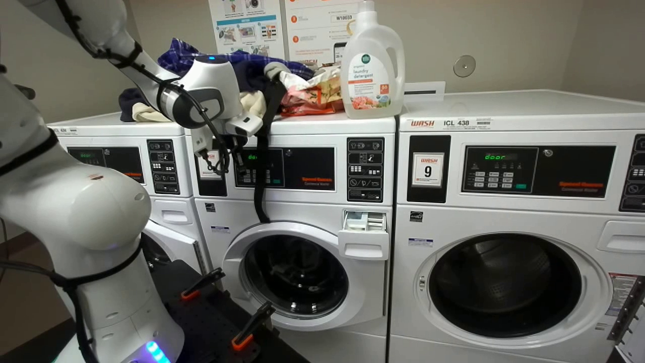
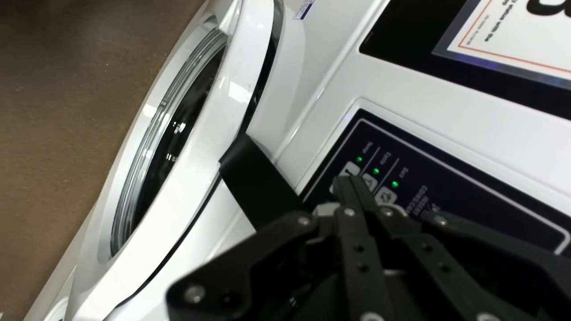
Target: Press the button on the washing machine.
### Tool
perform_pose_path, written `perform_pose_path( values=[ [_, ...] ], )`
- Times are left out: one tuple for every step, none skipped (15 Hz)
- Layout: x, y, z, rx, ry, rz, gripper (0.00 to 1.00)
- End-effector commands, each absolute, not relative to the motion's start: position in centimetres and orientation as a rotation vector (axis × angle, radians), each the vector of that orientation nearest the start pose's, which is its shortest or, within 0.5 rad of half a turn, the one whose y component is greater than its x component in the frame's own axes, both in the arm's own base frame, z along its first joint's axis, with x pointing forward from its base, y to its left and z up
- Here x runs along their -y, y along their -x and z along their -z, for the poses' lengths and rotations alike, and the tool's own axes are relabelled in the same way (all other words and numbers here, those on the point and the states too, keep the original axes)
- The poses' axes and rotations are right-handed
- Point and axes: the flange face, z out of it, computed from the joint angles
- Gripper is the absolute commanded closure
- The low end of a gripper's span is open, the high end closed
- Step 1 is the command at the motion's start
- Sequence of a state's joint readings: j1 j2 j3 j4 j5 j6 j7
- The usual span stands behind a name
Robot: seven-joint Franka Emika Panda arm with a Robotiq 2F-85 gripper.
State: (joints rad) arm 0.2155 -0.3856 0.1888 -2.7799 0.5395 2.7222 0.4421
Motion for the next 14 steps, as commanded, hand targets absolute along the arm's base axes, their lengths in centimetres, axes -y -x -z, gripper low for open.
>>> perform_pose_path(
  values=[
    [-13.4, -37.4, -34.7, -0.705, 2.724, 0.328, 1.00],
    [-13.3, -37.5, -34.6, -0.700, 2.731, 0.336, 1.00],
    [-13.1, -37.7, -34.5, -0.697, 2.737, 0.350, 1.00],
    [-13.0, -37.8, -34.5, -0.695, 2.741, 0.358, 1.00],
    [-13.0, -37.8, -34.4, -0.692, 2.745, 0.365, 1.00],
    [-12.9, -37.9, -34.3, -0.691, 2.747, 0.371, 1.00],
    [-12.9, -38.0, -34.2, -0.693, 2.748, 0.375, 1.00],
    [-12.8, -38.0, -34.1, -0.698, 2.747, 0.377, 1.00],
    [-12.9, -38.1, -34.0, -0.699, 2.749, 0.379, 1.00],
    [-12.9, -38.1, -33.9, -0.699, 2.751, 0.378, 1.00],
    [-12.8, -38.1, -33.8, -0.698, 2.754, 0.381, 1.00],
    [-12.8, -38.3, -33.7, -0.698, 2.756, 0.393, 1.00],
    [-12.8, -38.4, -33.7, -0.708, 2.747, 0.413, 1.00],
    [-12.7, -38.6, -33.7, -0.725, 2.737, 0.444, 1.00]
  ],
)
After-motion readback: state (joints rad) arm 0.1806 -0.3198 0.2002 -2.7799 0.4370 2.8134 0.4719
